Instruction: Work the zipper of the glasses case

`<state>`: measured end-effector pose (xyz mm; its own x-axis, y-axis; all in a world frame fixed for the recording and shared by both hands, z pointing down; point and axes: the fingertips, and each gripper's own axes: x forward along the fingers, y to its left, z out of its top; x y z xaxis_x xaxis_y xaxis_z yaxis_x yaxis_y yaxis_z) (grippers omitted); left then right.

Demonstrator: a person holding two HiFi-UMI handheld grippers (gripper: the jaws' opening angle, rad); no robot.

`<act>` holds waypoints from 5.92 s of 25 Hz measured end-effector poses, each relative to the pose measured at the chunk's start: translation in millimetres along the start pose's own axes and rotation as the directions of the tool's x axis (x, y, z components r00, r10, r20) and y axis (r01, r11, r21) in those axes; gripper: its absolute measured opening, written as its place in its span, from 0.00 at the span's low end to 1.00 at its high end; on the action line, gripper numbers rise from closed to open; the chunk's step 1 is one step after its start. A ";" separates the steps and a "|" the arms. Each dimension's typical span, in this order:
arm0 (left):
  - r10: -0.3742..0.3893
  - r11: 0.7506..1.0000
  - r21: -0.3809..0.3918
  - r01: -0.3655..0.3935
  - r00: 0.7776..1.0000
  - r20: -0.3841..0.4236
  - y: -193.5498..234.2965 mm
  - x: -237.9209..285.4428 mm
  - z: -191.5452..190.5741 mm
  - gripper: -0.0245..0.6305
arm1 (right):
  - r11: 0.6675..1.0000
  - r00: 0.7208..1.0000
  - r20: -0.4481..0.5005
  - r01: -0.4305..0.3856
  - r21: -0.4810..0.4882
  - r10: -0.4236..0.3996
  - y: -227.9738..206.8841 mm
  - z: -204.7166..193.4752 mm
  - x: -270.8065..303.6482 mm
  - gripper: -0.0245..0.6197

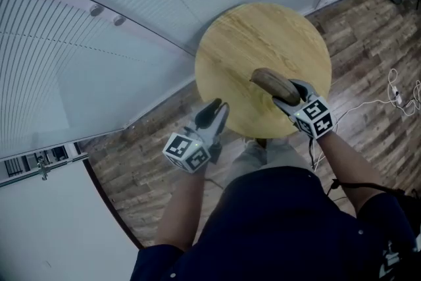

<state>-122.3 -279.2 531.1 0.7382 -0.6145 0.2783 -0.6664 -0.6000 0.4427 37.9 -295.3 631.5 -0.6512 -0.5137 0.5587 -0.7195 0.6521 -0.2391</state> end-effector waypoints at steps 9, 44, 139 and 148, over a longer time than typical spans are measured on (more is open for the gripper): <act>-0.199 0.980 -0.002 0.199 0.980 -0.016 -52.7 27.6 10.5 0.35 | 0.992 0.985 0.152 -0.071 -0.102 0.086 49.7 90.9 -51.2 0.50; -0.481 0.853 0.277 0.443 0.872 0.088 -145.2 4.3 99.3 0.52 | 0.797 0.746 0.291 -0.588 -0.136 0.599 166.1 143.6 -85.0 0.53; -0.202 0.726 0.518 0.453 0.859 -0.470 -111.7 13.3 18.7 0.50 | 0.712 0.679 0.230 -0.620 -0.329 0.697 191.7 211.3 -107.4 0.05; -0.263 0.754 0.483 0.445 0.878 -0.400 -114.3 9.4 35.2 0.50 | 0.722 0.646 0.323 -0.636 -0.273 0.692 177.3 220.5 -118.3 0.05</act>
<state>-42.9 -234.5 453.1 0.8654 -0.1772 0.4686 -0.2243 -0.9734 0.0462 -65.8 -241.9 347.9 -0.9963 -0.0608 -0.0605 -0.0391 0.9497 -0.3106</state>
